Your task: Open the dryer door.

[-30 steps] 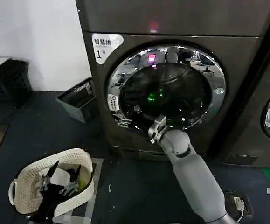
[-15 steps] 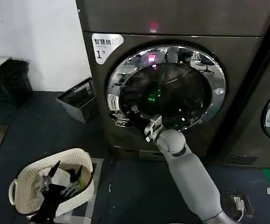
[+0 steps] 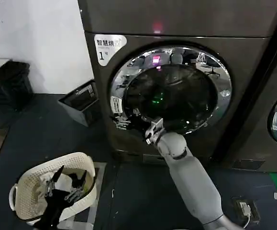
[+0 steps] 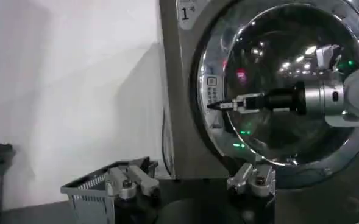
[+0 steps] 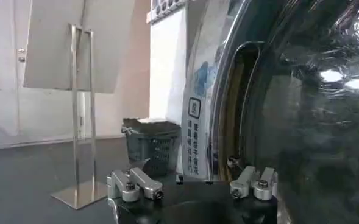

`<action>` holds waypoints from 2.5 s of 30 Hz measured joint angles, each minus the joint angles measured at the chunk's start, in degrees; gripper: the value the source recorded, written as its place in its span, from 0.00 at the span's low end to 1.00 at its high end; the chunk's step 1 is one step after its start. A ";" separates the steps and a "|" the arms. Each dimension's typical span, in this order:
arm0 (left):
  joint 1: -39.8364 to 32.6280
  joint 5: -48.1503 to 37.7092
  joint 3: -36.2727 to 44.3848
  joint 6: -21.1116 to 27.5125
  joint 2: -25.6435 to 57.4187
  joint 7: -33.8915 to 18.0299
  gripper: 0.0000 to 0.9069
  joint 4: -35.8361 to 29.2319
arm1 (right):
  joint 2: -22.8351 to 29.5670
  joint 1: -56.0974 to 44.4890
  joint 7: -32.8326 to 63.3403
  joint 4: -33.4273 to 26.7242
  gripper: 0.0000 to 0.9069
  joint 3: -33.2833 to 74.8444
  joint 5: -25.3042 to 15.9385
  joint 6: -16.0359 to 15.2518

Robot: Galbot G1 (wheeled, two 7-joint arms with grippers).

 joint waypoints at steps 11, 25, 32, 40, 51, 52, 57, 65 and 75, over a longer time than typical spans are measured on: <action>0.43 0.21 0.04 -0.21 0.10 0.02 1.00 -0.25 | 0.57 0.30 0.43 -0.29 1.00 -0.09 0.00 -0.15; 0.51 0.16 0.24 -0.28 0.34 0.00 1.00 -0.25 | 1.02 1.06 0.16 -0.83 1.00 -0.20 2.13 -1.49; 0.32 0.15 0.30 -0.20 0.39 0.07 1.00 -0.24 | 0.24 0.96 -3.14 -0.36 1.00 0.16 2.37 -1.63; -0.16 -0.08 -0.05 0.06 0.58 0.67 1.00 -0.02 | -0.63 0.12 -8.00 0.40 1.00 0.91 2.99 -1.78; -0.54 0.15 -0.16 2.70 0.55 1.07 1.00 -0.38 | -1.57 -0.46 -15.11 0.71 1.00 2.64 3.35 -2.34; -0.61 0.15 -0.24 2.93 0.59 0.98 1.00 -0.41 | -1.72 -0.47 -16.14 0.72 1.00 2.76 3.35 -2.40; -0.55 0.95 -0.44 3.64 0.86 0.89 1.00 -0.51 | -2.05 -0.67 -21.31 0.62 1.00 3.58 3.35 -2.48; -0.52 0.67 -1.39 5.21 1.17 1.09 1.00 -0.70 | -2.64 -1.03 -27.68 0.49 1.00 4.30 3.54 -2.07; -1.69 -0.91 -3.73 7.92 1.97 2.82 1.00 -1.10 | -3.84 -1.83 -35.37 -0.25 1.00 5.65 4.14 -1.54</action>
